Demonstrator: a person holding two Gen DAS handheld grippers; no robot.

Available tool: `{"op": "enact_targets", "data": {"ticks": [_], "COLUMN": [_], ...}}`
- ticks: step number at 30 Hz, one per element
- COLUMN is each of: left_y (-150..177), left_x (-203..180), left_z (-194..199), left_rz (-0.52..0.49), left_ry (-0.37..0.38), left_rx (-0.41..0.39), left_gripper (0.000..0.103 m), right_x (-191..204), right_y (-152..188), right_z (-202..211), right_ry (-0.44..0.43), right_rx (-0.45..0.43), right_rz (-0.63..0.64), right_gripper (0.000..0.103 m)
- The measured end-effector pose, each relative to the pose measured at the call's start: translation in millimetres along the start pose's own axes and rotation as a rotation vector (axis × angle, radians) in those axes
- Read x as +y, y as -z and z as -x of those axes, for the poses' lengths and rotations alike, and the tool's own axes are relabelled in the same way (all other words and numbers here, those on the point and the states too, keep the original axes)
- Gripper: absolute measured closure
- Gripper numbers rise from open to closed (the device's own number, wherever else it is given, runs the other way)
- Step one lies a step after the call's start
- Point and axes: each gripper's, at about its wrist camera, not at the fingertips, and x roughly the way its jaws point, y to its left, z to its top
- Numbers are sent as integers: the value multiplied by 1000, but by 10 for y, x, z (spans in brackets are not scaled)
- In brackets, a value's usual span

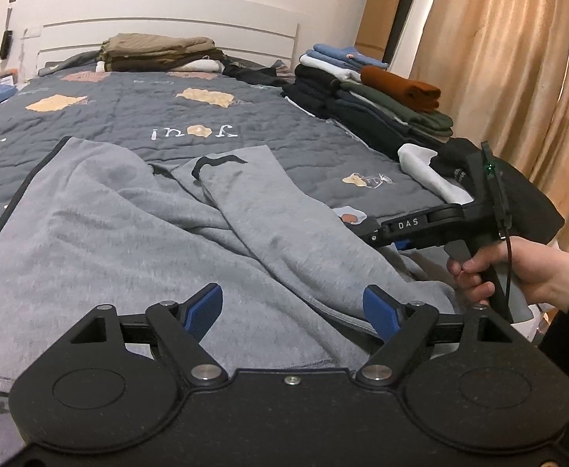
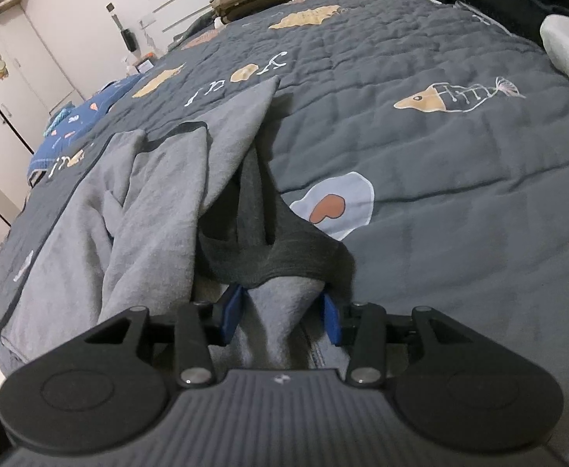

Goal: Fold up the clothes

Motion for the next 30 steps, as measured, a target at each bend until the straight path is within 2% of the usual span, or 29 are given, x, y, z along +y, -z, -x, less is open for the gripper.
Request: {"op": "enact_targets", "data": {"ticks": [1, 2, 5, 10, 14, 21, 24, 26, 30], "left_y": [2, 3, -9, -59, -158, -619, -865, -979, -1135], "left_x": [-1, 0, 17, 60, 54, -111, -212, -294, -424], "left_z": [2, 6, 12, 4, -46, -269, -414, -552, -963], "left_rz": [-2, -2, 7, 18, -8, -140, -181, -206, -248], "left_ry": [-1, -2, -1, 3, 1, 18, 29, 41, 31], "left_rx": [0, -1, -1, -2, -3, -26, -48, -49, -16], "left_gripper": [25, 25, 25, 25, 24, 24, 21, 17, 16], "right_x": [-12, -6, 23, 74, 25, -123, -256, -333, -338], "right_y": [2, -8, -40, -145, -198, -270, -323, -343, -323], "right_z": [2, 27, 113, 461, 663, 990, 1145, 1184, 1103], "right_ry": [-9, -19, -50, -94, -121, -141, -138, -146, -135], "right_rx": [-6, -11, -28, -144, -205, -320, -379, -379, -335], "right_rz": [-13, -18, -31, -34, -57, -108, -144, -154, -125], "right_gripper": [76, 95, 96, 97, 97, 98, 100, 100, 100]}}
